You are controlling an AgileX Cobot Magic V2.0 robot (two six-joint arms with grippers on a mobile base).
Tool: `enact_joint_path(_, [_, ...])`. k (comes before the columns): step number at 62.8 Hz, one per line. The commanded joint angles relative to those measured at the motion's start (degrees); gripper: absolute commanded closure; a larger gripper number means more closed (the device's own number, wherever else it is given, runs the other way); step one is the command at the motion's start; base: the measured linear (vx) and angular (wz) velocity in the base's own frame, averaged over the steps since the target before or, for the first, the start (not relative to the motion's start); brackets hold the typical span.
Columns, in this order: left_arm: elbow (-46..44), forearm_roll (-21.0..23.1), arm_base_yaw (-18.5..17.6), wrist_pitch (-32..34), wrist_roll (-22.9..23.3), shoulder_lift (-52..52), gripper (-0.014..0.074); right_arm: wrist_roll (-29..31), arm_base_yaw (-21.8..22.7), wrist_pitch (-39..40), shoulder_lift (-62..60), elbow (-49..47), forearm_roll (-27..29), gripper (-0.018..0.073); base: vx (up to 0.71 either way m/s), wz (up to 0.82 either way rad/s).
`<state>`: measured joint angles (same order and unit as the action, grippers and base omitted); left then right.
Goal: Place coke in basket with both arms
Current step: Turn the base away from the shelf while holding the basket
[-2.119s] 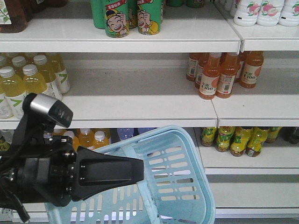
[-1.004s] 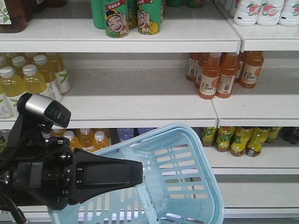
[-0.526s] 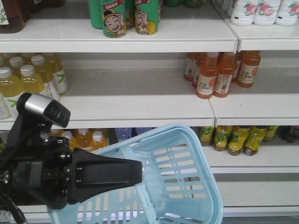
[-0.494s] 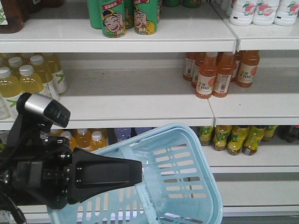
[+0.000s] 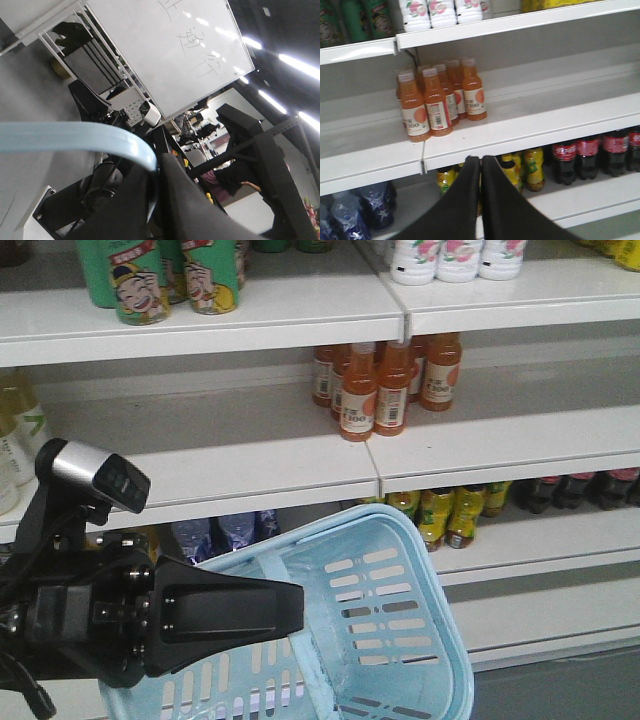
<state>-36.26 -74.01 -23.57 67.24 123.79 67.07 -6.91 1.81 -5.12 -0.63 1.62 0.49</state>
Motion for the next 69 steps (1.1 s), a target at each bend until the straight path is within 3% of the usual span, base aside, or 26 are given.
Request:
enact_joint_path(1, [-1.5,4.84,-0.37,10.2,0.14,-1.29,0.0603,-0.04,-0.12,4.08,-0.7,0.43,-0.49,0.0564,0.0,-0.48])
enact_joint_path(69, [-1.5,4.84,-0.37,10.2,0.14,-1.29,0.0603,-0.04,-0.12,4.08,-0.7,0.43,-0.49,0.0564,-0.02,-0.52])
